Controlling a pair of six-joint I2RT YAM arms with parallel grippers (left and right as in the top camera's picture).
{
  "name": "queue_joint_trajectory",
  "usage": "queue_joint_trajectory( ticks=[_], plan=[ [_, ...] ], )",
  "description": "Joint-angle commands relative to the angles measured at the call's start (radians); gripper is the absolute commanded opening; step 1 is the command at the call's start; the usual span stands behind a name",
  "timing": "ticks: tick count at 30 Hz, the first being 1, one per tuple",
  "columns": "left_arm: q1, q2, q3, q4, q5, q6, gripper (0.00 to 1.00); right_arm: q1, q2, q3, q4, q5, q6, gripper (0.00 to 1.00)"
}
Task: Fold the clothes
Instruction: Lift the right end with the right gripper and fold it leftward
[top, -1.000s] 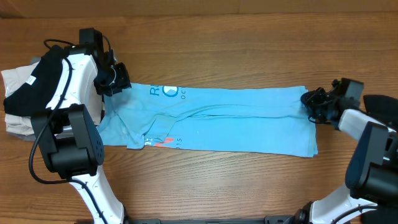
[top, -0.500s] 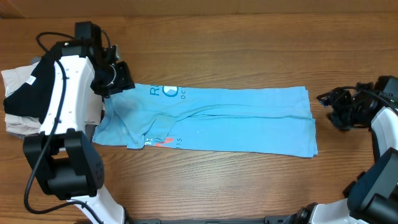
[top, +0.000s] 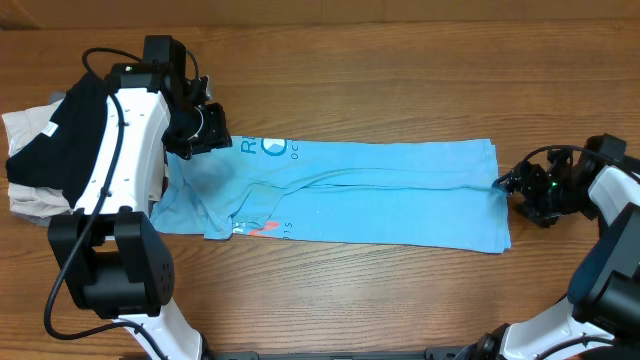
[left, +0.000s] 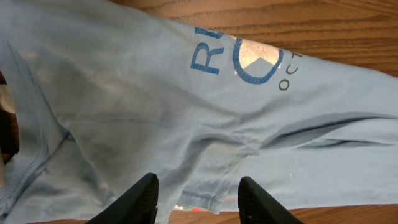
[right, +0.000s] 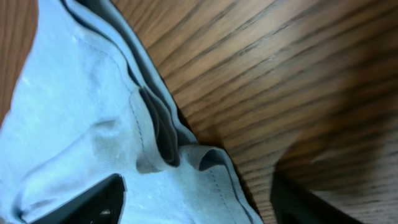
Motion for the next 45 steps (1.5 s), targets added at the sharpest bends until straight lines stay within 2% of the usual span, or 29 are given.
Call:
queue_joint_trajectory(
  ticks=[1, 6, 10, 14, 16, 18, 21, 25, 27, 28, 29, 30, 31, 33, 35, 37, 43, 45],
  plan=[
    [-0.003, -0.002, 0.003, -0.007, -0.008, 0.022, 0.45, 0.002, 0.05, -0.003, 0.0, -0.092, -0.109, 0.72],
    [-0.003, -0.002, 0.003, -0.023, 0.0, 0.021, 0.45, 0.03, 0.134, -0.003, -0.033, -0.148, -0.153, 0.71],
    [-0.003, -0.002, 0.003, -0.042, -0.001, 0.018, 0.45, 0.042, 0.16, -0.003, -0.034, -0.153, -0.153, 0.65],
    [-0.003, -0.002, 0.003, -0.048, -0.001, 0.018, 0.45, 0.042, 0.16, -0.002, -0.014, -0.266, -0.203, 0.61],
    [-0.003, -0.002, 0.003, -0.053, 0.0, 0.017, 0.45, 0.041, 0.16, -0.001, -0.012, -0.237, -0.185, 0.49],
    [-0.003, -0.002, 0.003, -0.057, 0.0, 0.018, 0.45, 0.037, 0.16, 0.0, -0.01, -0.205, -0.16, 0.44],
    [-0.003, -0.002, 0.003, -0.064, -0.001, 0.018, 0.45, 0.019, 0.159, 0.009, -0.006, -0.191, -0.143, 0.24],
    [-0.003, -0.002, 0.003, -0.078, -0.001, 0.018, 0.45, -0.012, 0.154, 0.052, -0.035, -0.182, -0.121, 0.14],
    [-0.003, -0.002, 0.003, -0.082, -0.001, 0.018, 0.45, -0.026, 0.145, 0.081, -0.062, -0.181, -0.121, 0.14],
    [-0.003, -0.002, 0.003, -0.082, -0.001, 0.018, 0.45, -0.031, 0.142, 0.093, -0.074, -0.175, -0.121, 0.17],
    [-0.003, -0.002, 0.003, -0.081, -0.001, 0.018, 0.45, -0.035, 0.139, 0.105, -0.084, -0.174, -0.121, 0.32],
    [-0.003, -0.002, 0.003, -0.081, -0.001, 0.018, 0.45, -0.037, 0.139, 0.116, -0.098, -0.173, -0.121, 0.54],
    [-0.003, -0.002, 0.003, -0.081, -0.001, 0.018, 0.45, -0.04, 0.139, 0.125, -0.107, -0.172, -0.121, 0.63],
    [-0.003, -0.002, 0.003, -0.082, -0.001, 0.018, 0.45, -0.042, 0.139, 0.129, -0.108, -0.174, -0.121, 0.73],
    [-0.003, -0.002, 0.003, -0.084, -0.001, 0.018, 0.45, -0.041, 0.139, 0.129, -0.099, -0.172, -0.116, 0.74],
    [-0.003, -0.002, 0.003, -0.084, -0.001, 0.018, 0.45, -0.039, 0.14, 0.124, -0.082, -0.171, -0.05, 0.72],
    [-0.006, -0.002, 0.003, -0.086, 0.0, 0.011, 0.45, -0.005, 0.143, 0.124, -0.032, -0.152, -0.009, 0.56],
    [-0.009, -0.002, 0.003, -0.087, 0.0, 0.011, 0.44, 0.013, 0.149, 0.124, -0.023, -0.158, -0.025, 0.54]
  ],
)
